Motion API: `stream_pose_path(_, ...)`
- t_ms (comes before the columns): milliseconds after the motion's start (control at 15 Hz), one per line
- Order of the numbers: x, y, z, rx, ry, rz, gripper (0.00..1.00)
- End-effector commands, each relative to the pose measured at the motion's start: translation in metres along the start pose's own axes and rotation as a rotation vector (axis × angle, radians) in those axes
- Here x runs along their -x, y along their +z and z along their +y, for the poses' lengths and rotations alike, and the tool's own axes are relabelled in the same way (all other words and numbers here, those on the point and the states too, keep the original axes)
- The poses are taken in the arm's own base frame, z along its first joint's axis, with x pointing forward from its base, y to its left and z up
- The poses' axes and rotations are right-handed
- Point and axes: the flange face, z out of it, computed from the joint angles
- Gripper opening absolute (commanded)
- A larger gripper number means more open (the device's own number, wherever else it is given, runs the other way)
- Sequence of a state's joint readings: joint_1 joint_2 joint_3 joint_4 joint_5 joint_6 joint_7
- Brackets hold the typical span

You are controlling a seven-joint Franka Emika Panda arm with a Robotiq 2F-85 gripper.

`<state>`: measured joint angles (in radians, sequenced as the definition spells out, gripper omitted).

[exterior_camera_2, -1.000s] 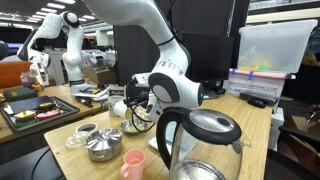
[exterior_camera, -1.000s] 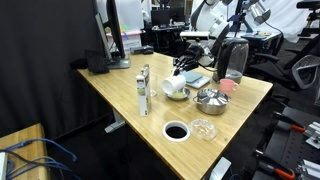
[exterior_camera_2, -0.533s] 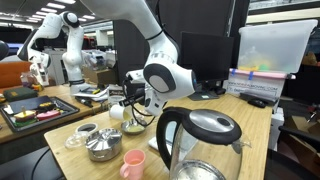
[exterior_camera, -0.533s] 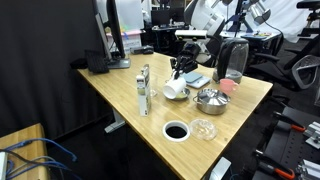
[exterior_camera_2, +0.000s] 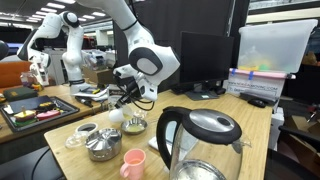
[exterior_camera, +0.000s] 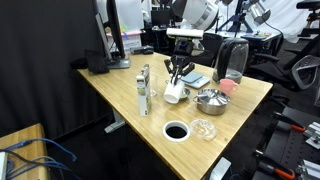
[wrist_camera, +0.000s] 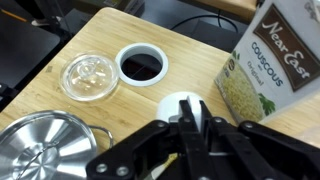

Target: Pour the contents in the white mug onto the silver pan

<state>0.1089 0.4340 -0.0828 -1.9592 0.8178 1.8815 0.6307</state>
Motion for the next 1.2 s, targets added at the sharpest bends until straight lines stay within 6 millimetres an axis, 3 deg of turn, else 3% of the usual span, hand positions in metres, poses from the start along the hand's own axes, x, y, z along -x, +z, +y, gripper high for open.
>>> stream_pose_path(0, 0.038, 0.020, 0.007, 0.070, -0.124, 0.137, 0.02)
stream_pose_path(200, 0.066, 0.047, 0.013, 0.129, -0.213, 0.264, 0.02)
stream_pose_path(333, 0.074, 0.069, 0.020, 0.161, -0.263, 0.358, 0.02)
stream_pose_path(667, 0.108, 0.103, 0.028, 0.169, -0.394, 0.566, 0.02)
stream_pose_path(733, 0.114, 0.111, 0.030, 0.160, -0.414, 0.613, 0.15)
stream_pose_path(800, 0.119, 0.118, 0.031, 0.142, -0.426, 0.662, 0.36)
stream_pose_path(867, 0.118, 0.128, 0.034, 0.117, -0.417, 0.710, 0.41)
stream_pose_path(933, 0.120, 0.120, 0.030, 0.160, -0.410, 0.640, 0.49)
stream_pose_path(1000, 0.117, 0.129, 0.034, 0.161, -0.406, 0.654, 0.30)
stream_pose_path(1133, 0.118, 0.127, 0.031, 0.156, -0.406, 0.654, 0.44)
